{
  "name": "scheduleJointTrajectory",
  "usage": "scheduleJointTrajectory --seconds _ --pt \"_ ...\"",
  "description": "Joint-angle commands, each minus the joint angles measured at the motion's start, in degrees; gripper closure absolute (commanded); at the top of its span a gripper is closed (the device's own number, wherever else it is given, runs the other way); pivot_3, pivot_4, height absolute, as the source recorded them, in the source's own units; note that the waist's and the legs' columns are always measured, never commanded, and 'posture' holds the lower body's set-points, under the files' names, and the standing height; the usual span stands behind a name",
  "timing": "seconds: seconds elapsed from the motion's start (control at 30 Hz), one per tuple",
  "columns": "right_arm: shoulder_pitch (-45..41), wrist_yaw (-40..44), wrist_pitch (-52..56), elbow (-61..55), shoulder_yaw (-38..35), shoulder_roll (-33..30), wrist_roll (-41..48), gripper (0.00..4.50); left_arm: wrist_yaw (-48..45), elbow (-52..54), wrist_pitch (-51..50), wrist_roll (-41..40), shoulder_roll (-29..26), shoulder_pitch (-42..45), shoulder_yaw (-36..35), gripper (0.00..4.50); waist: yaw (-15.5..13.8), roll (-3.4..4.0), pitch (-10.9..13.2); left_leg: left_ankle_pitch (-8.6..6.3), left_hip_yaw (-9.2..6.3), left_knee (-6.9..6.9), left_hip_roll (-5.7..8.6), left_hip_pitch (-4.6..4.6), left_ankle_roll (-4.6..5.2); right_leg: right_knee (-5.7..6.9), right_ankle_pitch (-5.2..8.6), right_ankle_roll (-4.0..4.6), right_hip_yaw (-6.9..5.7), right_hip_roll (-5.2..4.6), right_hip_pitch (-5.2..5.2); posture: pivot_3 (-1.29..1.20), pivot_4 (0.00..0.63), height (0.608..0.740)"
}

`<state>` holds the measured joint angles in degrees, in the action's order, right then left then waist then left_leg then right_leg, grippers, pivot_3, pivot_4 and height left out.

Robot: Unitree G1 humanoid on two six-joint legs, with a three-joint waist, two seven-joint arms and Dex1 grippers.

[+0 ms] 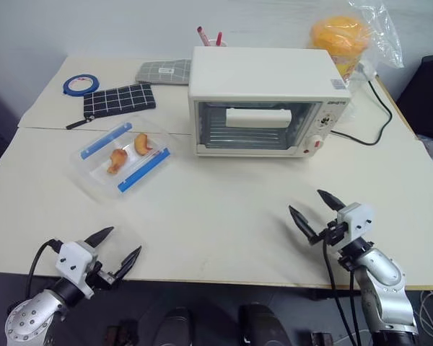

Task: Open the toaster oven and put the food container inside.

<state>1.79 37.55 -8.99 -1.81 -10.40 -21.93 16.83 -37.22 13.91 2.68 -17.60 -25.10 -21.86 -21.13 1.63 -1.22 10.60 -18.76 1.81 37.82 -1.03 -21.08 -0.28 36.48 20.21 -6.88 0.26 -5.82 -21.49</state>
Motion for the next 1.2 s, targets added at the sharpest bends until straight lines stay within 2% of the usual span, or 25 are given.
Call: scheduleJointTrajectory --seconds 0.03,0.1,0.23,0.27,0.33,0.37,0.5,0.63,0.8,1.0,1.07,1.2 --pt "-0.52 1.52 -1.20 -0.61 0.25 -1.06 0.43 0.02 0.17 0.18 0.97 -0.60 -0.85 1.63 -0.40 0.00 0.02 0.00 0.00 0.00 0.00 0.00 0.00 0.01 0.00 0.01 0.00 0.00 0.01 0.00 0.00 0.00 0.150 0.740" --pt "-0.64 1.72 -1.11 -0.73 0.29 -1.15 0.64 0.02 0.41 0.44 0.06 -0.79 -1.09 2.42 -0.26 0.00 0.01 0.00 0.00 0.00 -0.01 0.00 -0.01 0.01 0.00 0.02 0.00 0.00 0.00 0.00 -0.01 0.00 0.150 0.740" --pt "-0.42 2.38 -0.20 -2.07 0.15 -1.58 1.42 0.02 -3.50 2.18 -3.36 -6.71 -2.46 3.17 -0.49 0.00 0.15 0.00 0.00 0.00 0.02 0.00 -0.01 0.00 -0.02 0.00 0.00 0.00 -0.02 0.00 -0.02 0.00 0.150 0.740" --pt "-0.07 2.44 0.25 -2.96 -0.11 -1.90 1.77 0.02 -5.30 2.88 -4.34 -8.23 -3.52 3.30 -0.42 0.00 0.14 0.00 0.00 0.00 0.02 0.00 -0.02 0.00 -0.02 0.00 0.00 0.00 -0.03 0.00 -0.02 0.00 0.150 0.740" --pt "1.28 1.36 1.89 -6.31 -1.62 -2.29 3.33 0.02 -12.03 6.31 -11.91 -19.16 -6.77 2.49 -0.83 0.00 0.10 0.00 0.00 0.00 0.00 0.00 -0.03 -0.01 -0.03 0.00 0.00 0.00 -0.01 -0.01 -0.02 0.00 0.150 0.740" --pt "2.30 0.72 3.29 -8.91 -2.68 -2.68 4.65 0.02 -13.62 6.91 -10.88 -17.77 -8.83 3.02 -0.69 0.00 0.09 0.00 0.00 0.00 -0.03 0.01 -0.05 -0.05 -0.03 0.01 0.00 0.00 0.02 -0.01 -0.03 0.00 0.150 0.740" --pt "8.93 0.90 8.10 -20.10 -6.83 -5.75 9.70 0.02 -11.14 6.51 -14.72 -21.20 -13.33 12.23 -4.04 0.00 -0.52 0.25 0.07 0.05 -0.25 0.01 0.03 -0.11 -0.06 -0.01 0.01 0.01 -0.11 -0.11 0.03 0.00 0.150 0.740" --pt "10.40 1.84 9.84 -22.21 -8.27 -7.97 11.07 0.02 -12.23 3.47 -17.80 -24.01 -15.24 19.40 -4.37 0.00 0.08 0.23 0.07 0.05 -0.24 0.01 0.03 -0.07 -0.07 -0.04 0.00 0.01 -0.12 -0.01 0.10 0.00 0.150 0.740" --pt "-2.56 3.86 15.50 -16.23 -6.89 -10.67 15.09 0.02 -15.30 0.50 -21.69 -26.09 -15.85 25.98 -1.97 0.00 1.18 0.22 0.07 0.05 0.20 0.01 -0.03 0.16 -0.05 0.13 -0.04 -0.06 -0.12 0.17 0.01 0.00 0.150 0.740" --pt "-18.41 7.38 27.85 -7.81 -3.44 -13.09 20.02 0.02 -15.10 -2.50 -22.07 -24.56 -14.22 32.14 1.13 0.00 0.46 0.23 0.08 0.22 0.07 0.04 -0.13 -0.02 -0.33 0.08 -0.04 -0.06 -0.12 0.20 -0.08 0.00 0.150 0.740" --pt "-23.94 7.38 31.31 -3.99 -2.14 -12.82 20.10 0.02 -14.36 -3.17 -21.83 -24.07 -13.32 33.81 1.88 0.00 0.34 0.23 0.09 0.24 0.12 0.10 -0.13 -0.12 -0.37 0.19 -0.04 -0.07 -0.14 0.22 -0.14 0.00 0.150 0.740" --pt "-30.88 8.23 30.02 2.02 0.02 -11.06 17.01 0.02 -13.49 -2.97 -21.79 -23.26 -11.99 34.61 2.82 0.00 0.12 0.23 0.09 0.20 0.19 0.17 -0.11 -0.20 -0.30 0.14 -0.06 -0.10 -0.18 0.19 -0.17 0.00 0.150 0.740"
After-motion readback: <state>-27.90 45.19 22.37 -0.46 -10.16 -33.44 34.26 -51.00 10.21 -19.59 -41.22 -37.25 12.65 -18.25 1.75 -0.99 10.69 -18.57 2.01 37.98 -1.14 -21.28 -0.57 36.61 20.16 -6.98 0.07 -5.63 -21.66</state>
